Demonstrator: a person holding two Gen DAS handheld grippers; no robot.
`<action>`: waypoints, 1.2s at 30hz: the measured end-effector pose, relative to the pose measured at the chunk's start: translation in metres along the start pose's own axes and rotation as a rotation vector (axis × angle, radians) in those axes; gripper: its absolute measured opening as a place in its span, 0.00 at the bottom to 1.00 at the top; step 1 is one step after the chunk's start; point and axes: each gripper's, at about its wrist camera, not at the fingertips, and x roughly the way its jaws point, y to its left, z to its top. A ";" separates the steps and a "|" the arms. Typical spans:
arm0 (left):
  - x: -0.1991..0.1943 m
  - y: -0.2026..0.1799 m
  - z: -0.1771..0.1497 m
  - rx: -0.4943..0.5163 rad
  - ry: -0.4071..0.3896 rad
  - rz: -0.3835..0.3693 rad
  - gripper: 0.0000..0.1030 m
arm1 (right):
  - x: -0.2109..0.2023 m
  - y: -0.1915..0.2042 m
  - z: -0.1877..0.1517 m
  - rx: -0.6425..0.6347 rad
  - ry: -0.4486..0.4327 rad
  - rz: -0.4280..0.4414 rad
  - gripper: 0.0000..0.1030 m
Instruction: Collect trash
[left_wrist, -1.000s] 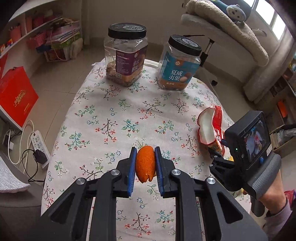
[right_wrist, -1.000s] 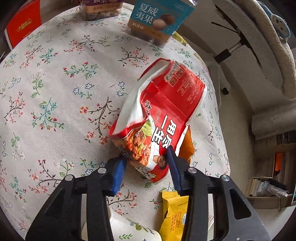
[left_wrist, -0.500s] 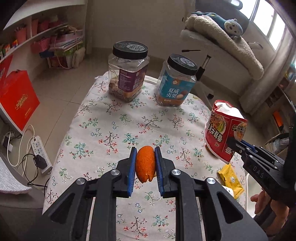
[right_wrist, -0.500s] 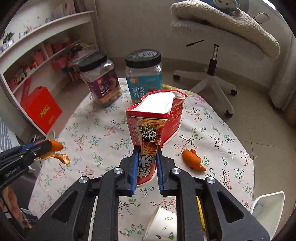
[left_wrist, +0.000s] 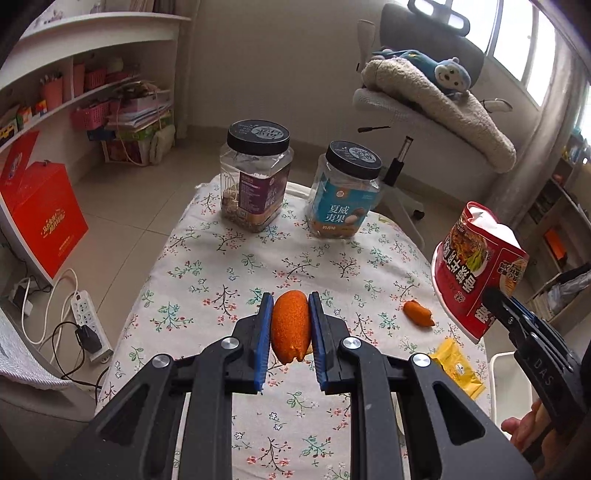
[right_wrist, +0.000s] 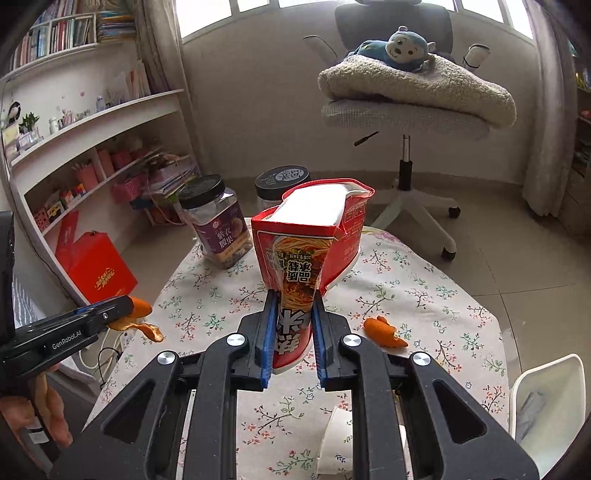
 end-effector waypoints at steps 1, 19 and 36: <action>-0.001 -0.004 -0.001 0.014 -0.012 0.005 0.19 | -0.001 -0.001 0.000 0.001 -0.003 0.001 0.16; -0.038 -0.082 -0.007 0.168 -0.175 -0.032 0.19 | -0.048 -0.030 0.004 0.014 -0.106 -0.065 0.16; -0.027 -0.135 -0.022 0.230 -0.126 -0.096 0.17 | -0.095 -0.098 -0.004 0.103 -0.136 -0.171 0.16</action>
